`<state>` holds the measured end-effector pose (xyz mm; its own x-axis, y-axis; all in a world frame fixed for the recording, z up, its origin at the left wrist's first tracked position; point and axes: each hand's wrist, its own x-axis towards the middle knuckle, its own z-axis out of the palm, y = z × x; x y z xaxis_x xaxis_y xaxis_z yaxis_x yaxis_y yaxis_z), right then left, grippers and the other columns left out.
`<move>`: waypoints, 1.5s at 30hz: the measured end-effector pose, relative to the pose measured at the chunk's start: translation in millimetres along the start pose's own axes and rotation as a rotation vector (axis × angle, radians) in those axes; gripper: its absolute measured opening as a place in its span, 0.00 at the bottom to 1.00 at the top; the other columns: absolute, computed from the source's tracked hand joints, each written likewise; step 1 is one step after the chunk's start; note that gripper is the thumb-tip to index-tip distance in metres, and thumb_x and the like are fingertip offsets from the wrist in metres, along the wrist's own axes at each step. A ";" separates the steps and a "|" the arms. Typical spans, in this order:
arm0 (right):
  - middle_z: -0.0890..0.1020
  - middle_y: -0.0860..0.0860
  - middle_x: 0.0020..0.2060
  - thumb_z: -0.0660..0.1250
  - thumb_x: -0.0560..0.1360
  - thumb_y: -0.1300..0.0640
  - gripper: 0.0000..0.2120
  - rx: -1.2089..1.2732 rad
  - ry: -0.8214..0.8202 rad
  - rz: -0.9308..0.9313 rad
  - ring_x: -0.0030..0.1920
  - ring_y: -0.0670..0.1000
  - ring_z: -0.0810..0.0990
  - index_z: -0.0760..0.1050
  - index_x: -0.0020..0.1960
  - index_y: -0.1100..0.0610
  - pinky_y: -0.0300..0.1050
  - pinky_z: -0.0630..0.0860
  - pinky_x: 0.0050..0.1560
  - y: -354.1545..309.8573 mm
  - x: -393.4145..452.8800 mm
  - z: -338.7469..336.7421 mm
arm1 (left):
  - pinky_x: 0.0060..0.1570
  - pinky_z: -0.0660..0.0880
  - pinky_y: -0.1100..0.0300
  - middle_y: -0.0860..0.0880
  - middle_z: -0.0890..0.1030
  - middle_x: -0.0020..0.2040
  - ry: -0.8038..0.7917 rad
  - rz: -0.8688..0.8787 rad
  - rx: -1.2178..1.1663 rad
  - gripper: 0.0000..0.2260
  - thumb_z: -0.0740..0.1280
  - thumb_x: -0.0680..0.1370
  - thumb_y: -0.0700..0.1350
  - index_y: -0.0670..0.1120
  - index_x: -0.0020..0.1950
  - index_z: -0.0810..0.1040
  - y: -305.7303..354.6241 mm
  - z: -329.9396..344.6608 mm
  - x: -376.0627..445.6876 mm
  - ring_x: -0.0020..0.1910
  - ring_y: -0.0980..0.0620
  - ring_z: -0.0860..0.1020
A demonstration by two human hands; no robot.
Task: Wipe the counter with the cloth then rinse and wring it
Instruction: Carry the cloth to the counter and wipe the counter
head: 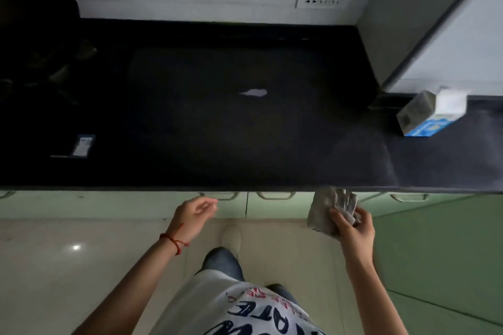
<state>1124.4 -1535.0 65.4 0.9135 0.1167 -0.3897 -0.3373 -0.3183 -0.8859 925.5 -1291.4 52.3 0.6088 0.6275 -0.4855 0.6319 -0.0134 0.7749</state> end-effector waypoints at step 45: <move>0.69 0.59 0.57 0.63 0.75 0.47 0.24 -0.914 -0.493 -0.659 0.54 0.62 0.74 0.64 0.69 0.49 0.52 0.76 0.44 -117.1 192.3 248.8 | 0.69 0.58 0.43 0.45 0.64 0.74 0.251 0.188 0.928 0.26 0.54 0.75 0.56 0.48 0.72 0.63 66.0 -22.7 215.5 0.73 0.44 0.62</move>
<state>1283.0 -1241.2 31.7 0.5981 0.7846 -0.1634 0.6206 -0.5825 -0.5249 1087.5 -1139.4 8.1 0.6861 0.6986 -0.2030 0.7269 -0.6696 0.1523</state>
